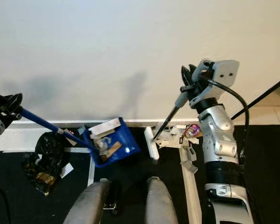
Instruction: Sweep floor
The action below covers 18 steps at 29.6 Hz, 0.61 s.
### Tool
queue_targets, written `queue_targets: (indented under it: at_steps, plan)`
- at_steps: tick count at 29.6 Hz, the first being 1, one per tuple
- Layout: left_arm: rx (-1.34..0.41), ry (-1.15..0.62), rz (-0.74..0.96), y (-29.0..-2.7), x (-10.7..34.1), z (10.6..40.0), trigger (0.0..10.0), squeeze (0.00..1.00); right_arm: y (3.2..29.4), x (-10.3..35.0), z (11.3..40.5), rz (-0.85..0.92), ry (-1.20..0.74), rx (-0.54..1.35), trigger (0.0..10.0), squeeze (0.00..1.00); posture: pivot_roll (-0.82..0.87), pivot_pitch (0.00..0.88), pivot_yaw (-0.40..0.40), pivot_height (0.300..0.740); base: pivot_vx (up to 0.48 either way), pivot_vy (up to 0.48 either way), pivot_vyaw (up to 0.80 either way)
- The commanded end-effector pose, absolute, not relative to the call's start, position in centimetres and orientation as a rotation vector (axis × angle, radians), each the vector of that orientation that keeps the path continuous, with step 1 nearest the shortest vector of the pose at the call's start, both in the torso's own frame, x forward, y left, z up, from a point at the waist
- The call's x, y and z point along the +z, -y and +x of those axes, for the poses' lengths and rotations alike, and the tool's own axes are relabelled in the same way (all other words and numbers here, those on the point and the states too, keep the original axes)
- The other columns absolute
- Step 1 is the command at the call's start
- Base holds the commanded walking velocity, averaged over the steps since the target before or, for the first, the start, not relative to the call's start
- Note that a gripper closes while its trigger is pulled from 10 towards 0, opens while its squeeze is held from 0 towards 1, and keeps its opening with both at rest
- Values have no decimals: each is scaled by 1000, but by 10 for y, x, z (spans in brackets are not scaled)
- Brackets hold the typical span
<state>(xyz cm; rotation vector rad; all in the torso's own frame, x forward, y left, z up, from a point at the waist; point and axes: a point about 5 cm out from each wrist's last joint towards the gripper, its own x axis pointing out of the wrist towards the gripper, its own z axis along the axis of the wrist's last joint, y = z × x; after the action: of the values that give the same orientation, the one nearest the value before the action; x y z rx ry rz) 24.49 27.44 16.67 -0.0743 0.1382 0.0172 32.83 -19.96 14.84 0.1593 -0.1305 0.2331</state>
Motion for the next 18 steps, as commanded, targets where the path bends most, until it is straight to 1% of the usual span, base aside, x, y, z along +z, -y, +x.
queue_targets:
  at_steps: [1,5,9,13,15,18]
  plan:
    - [16,-57,-54,-269,178,243,10000,0,199,148,330,167,141,224,10000,0,29,79,-3,740,0,0,0]
    - [8,-45,-71,-266,180,241,10000,0,196,146,333,183,138,218,10000,0,40,69,-1,740,0,0,0]
    - [63,-66,-121,-280,171,234,10000,0,194,145,337,185,131,204,10000,0,50,53,7,740,0,0,0]
    - [86,-72,-143,-283,166,231,10000,0,195,142,339,189,112,179,10000,0,53,51,5,740,0,0,0]
    - [88,-88,-195,-282,159,226,10000,0,195,140,341,193,94,168,10000,0,51,49,2,740,0,0,0]
    - [31,-116,-293,-279,150,222,10000,0,195,140,343,193,98,193,10000,0,51,44,-8,740,0,0,0]
